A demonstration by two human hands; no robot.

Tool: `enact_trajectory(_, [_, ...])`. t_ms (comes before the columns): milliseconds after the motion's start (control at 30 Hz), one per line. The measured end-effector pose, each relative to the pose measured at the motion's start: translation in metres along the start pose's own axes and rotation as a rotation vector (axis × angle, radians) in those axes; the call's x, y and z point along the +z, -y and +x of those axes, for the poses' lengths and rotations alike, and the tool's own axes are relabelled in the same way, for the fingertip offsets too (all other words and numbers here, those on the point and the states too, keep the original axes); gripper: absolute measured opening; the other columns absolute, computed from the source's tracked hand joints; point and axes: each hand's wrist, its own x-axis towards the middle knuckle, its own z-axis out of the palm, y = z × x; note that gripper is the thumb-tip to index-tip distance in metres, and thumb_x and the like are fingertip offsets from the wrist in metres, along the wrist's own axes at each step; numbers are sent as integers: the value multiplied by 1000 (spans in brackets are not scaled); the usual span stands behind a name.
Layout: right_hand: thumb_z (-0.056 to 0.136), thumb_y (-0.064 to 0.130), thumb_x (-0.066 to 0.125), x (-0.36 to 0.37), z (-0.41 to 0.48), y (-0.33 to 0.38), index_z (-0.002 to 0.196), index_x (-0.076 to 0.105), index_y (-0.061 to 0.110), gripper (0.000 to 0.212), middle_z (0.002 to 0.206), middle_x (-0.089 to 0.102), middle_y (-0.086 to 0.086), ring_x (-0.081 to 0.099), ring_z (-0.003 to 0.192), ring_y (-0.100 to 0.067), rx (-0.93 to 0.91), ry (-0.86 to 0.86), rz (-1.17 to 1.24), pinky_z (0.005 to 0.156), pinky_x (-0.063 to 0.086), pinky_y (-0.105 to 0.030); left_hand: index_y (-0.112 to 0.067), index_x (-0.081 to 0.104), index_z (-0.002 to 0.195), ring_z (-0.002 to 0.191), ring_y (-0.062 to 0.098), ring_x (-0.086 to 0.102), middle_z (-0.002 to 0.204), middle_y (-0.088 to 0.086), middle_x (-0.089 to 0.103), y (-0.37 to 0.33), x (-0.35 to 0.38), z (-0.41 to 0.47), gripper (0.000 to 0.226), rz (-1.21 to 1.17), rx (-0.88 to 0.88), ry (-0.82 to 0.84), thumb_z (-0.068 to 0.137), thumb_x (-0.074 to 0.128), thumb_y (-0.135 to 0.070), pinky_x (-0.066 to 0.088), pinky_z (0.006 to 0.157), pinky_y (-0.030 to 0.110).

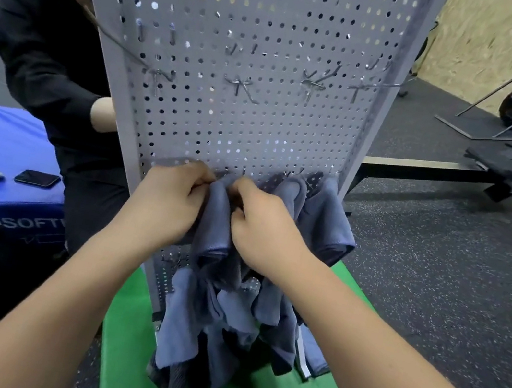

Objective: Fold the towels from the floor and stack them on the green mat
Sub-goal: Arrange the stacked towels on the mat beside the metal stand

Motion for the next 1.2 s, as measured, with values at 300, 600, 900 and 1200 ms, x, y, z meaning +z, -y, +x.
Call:
enact_trajectory(300, [101, 10, 49, -2, -33, -14, 152, 37, 28, 55, 114, 70, -4, 63, 97, -24, 124, 185, 206, 83, 47, -31, -29, 70, 119, 102, 20, 68, 111, -6, 74, 2, 11, -25, 22, -46, -65, -98, 105, 56, -20, 48, 85, 32])
enact_trajectory(600, [102, 18, 66, -2, -121, -107, 118, 64, 35, 24, 97, 75, 15, 70, 90, -4, 153, 143, 173, 88, 56, -31, -18, 74, 108, 96, 9, 68, 102, -12, 68, -43, 56, -86, 19, -219, 341, -145, 97, 71, -2, 50, 85, 21])
enact_trajectory(900, [99, 19, 67, 4, -213, -234, 115, 71, 29, 20, 86, 76, 10, 68, 80, -9, 586, 159, 106, 85, 56, -37, -29, 69, 104, 89, 5, 67, 96, -15, 72, -22, 269, -113, 14, -208, 159, 444, 96, 64, -18, 55, 86, 35])
enact_trajectory(1200, [102, 32, 57, 7, -227, -297, 136, 62, 27, 34, 119, 76, -3, 67, 114, -28, 696, 362, -37, 85, 48, -34, -21, 65, 92, 93, 27, 72, 94, 1, 78, 9, 453, -122, 3, 23, -9, 766, 91, 62, -20, 58, 79, 38])
